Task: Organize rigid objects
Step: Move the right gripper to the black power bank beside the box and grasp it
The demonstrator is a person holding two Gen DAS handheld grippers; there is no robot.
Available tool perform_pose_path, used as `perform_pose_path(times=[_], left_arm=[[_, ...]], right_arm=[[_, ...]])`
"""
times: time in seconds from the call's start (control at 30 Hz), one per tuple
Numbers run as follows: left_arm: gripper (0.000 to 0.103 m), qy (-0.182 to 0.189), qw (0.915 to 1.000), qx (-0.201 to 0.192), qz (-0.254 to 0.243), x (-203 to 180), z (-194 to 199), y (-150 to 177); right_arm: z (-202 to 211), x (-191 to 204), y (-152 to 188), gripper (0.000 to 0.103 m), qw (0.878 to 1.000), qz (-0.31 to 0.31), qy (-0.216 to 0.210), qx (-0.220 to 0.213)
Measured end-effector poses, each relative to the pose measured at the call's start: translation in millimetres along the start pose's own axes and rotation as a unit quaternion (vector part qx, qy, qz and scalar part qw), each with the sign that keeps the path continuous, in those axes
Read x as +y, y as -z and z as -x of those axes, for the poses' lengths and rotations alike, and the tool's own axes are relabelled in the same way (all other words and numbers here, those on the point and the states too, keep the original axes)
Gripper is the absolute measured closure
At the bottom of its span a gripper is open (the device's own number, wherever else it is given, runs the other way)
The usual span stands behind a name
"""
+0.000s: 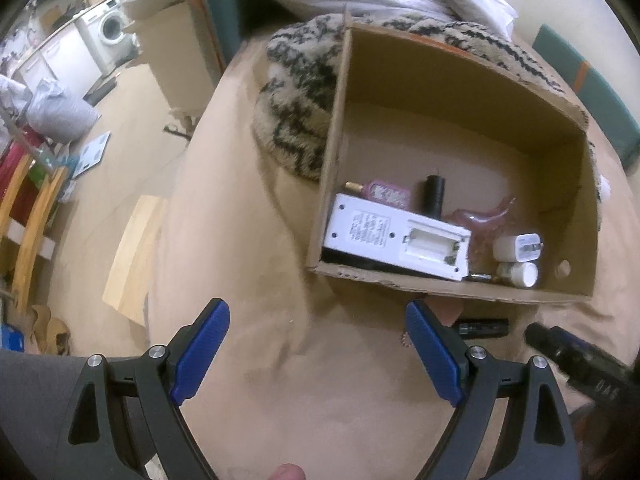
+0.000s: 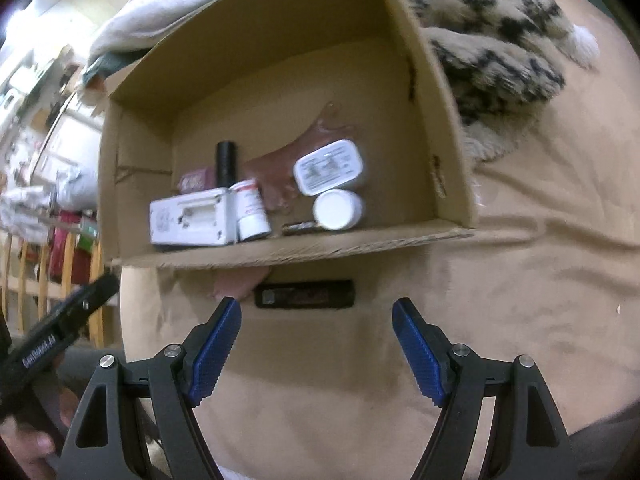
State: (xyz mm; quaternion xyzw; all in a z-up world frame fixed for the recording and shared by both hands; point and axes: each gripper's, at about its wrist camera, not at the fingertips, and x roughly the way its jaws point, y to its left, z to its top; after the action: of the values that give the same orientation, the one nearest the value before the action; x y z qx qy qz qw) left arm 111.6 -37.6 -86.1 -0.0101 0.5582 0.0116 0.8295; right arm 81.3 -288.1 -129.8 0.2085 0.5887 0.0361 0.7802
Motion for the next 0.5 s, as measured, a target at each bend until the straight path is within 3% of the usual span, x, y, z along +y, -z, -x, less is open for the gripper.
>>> perform_pose_path(times=[0.27, 0.4, 0.5], left_arm=[[0.015, -0.004, 0.9988, 0.044, 0.018, 8.1, -19.1, 4.3], [0.015, 0.000, 0.9980, 0.062, 0.017, 5.3, -27.1, 7.1], [0.015, 0.001, 0.9980, 0.062, 0.016, 1.3, -27.7, 5.5]], right_arm=[[-12.1, -25.3, -7.7, 0.020, 0.998, -0.059, 0.012, 0.017], [-28.0, -12.7, -8.5, 0.020, 0.998, -0.043, -0.001, 0.041], [-41.4, 6.0, -6.3, 0.020, 0.999, -0.006, 0.011, 0.053]])
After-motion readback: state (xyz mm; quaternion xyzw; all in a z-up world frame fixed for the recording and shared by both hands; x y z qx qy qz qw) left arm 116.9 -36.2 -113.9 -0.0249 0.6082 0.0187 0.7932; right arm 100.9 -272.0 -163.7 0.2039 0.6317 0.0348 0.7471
